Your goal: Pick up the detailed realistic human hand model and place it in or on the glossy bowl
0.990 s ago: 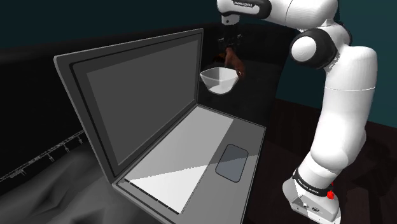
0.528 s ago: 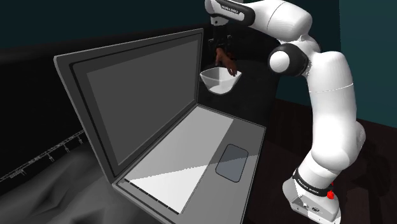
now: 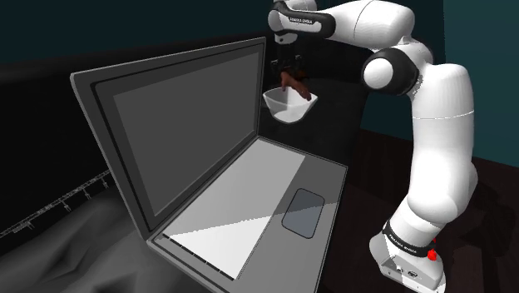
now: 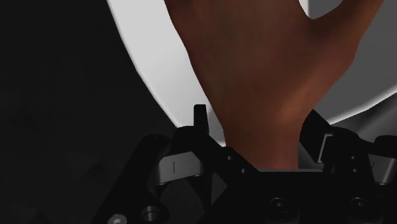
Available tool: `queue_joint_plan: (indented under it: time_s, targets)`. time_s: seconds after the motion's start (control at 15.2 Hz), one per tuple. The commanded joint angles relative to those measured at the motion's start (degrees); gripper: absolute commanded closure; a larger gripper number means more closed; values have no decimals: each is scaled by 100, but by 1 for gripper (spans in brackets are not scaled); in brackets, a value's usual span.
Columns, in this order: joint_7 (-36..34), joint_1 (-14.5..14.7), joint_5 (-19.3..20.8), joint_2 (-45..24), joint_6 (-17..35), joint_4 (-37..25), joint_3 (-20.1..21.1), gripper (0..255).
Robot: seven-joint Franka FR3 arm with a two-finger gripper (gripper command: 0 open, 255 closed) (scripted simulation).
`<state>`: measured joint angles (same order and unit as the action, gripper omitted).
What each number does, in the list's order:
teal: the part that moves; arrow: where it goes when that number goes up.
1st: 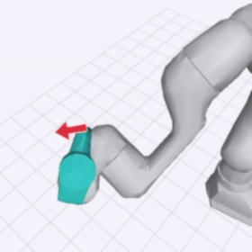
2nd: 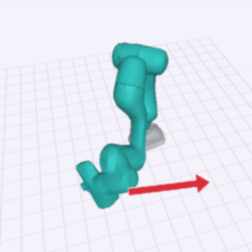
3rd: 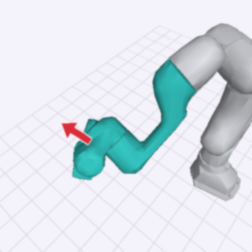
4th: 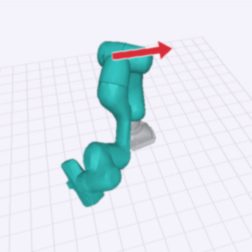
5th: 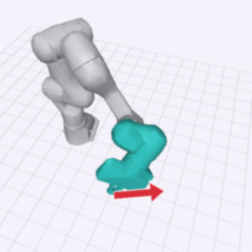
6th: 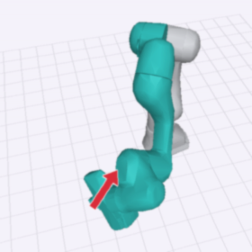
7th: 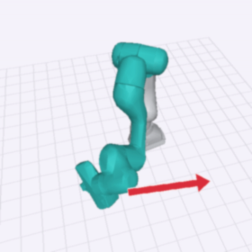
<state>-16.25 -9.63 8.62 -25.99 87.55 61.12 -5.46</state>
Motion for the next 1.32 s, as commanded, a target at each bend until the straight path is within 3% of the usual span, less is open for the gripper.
queue_joint_plan:
  time_s: [0.0,0.13,0.66,0.73,1.06,1.25]
  targets:
    - [-40,9,-5,49,67,280,5,255]
    - [-83,15,1,130,324,622,5,255]
    - [-79,28,-6,129,323,620,-13,255]
    - [-83,33,-6,119,307,595,-11,0]
    - [-79,28,-6,131,325,623,-13,0]
    - [-18,60,-25,-183,-436,-450,-6,0]
